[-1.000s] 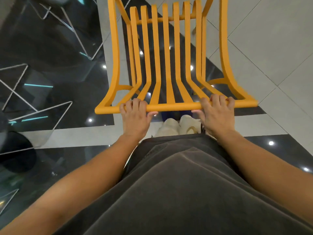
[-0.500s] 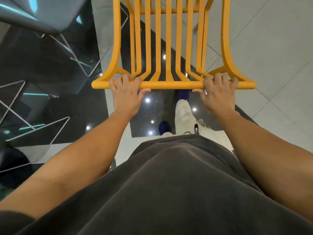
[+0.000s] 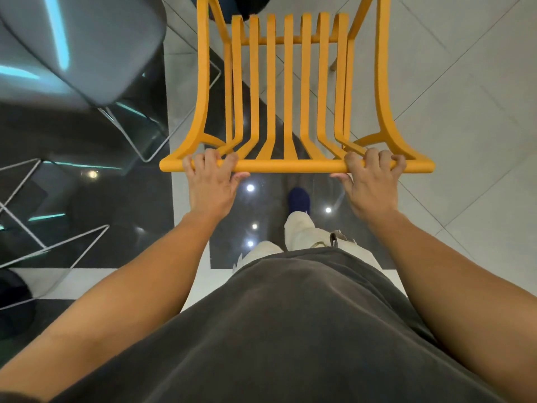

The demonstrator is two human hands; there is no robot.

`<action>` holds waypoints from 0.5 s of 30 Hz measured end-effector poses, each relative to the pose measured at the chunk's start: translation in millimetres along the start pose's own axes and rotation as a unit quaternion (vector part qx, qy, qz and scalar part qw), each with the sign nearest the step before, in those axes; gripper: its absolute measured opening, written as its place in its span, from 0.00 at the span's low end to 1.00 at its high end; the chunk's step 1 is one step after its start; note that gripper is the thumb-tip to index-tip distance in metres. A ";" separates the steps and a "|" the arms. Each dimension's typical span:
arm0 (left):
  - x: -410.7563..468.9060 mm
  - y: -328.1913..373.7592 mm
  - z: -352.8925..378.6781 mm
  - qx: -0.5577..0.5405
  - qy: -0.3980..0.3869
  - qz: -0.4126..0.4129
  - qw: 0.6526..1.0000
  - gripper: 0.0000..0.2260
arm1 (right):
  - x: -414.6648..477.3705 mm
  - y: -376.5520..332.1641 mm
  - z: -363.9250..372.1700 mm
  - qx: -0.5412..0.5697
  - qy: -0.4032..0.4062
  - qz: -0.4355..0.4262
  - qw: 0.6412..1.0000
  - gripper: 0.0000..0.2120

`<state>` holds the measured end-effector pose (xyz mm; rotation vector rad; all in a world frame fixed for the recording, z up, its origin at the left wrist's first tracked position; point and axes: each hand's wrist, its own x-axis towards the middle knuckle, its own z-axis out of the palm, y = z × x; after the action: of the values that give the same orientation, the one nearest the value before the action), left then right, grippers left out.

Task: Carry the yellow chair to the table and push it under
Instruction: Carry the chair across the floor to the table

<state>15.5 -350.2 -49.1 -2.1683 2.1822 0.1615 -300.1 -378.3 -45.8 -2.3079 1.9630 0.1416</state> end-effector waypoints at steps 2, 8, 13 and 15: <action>19.7 0.2 -2.9 0.000 0.002 -0.006 1.000 0.22 | 22.6 3.4 -2.7 0.010 0.000 -0.005 1.000 0.20; 75.2 3.1 -11.5 0.008 0.006 -0.035 0.999 0.21 | 94.5 15.3 -16.1 0.012 -0.005 -0.036 0.999 0.23; 123.7 1.3 -18.7 0.027 -0.009 -0.056 0.998 0.22 | 158.3 23.1 -29.1 0.017 -0.011 -0.063 0.998 0.27; 141.3 -2.0 -21.1 0.024 -0.009 -0.057 0.998 0.22 | 181.3 24.6 -32.0 0.011 -0.009 -0.073 0.997 0.27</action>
<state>17.0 -493.0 -44.7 -2.2476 2.0245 0.1202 -295.3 -564.0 -40.2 -2.4158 1.7695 0.1276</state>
